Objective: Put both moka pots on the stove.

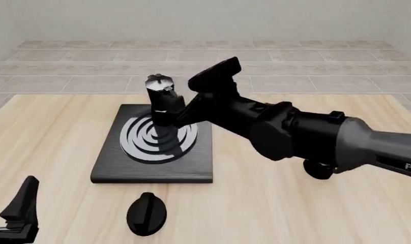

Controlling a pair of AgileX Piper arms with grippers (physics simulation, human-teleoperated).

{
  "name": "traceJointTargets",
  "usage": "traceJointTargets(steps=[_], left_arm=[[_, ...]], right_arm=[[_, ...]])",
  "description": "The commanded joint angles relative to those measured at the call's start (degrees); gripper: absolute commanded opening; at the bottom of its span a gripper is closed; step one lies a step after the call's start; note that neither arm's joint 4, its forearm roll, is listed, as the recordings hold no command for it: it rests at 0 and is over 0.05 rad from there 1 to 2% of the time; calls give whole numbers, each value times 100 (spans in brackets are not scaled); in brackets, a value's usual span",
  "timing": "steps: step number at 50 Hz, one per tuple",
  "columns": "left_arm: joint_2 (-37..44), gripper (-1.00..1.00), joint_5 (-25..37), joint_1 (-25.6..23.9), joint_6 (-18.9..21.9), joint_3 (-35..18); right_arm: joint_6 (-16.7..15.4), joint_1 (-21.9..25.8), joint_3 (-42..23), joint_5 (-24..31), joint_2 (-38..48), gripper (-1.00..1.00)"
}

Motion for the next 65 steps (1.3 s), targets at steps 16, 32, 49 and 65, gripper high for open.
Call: traceJointTargets(steps=[16,32,49,65], left_arm=[[-4,100,-26,-37,-13,15],[-5,100,-24,-43,13,18],[-5,100,-14,-50,69,-14],[-6,100,-43,-57,107,-9]], right_arm=[[120,-155,1718,-212,-1955,100],[213,-545,2485,-25,-2876,100],[291,-1351,3247,267,-4100,100],[504,-2204,3915,452,-4993,100]])
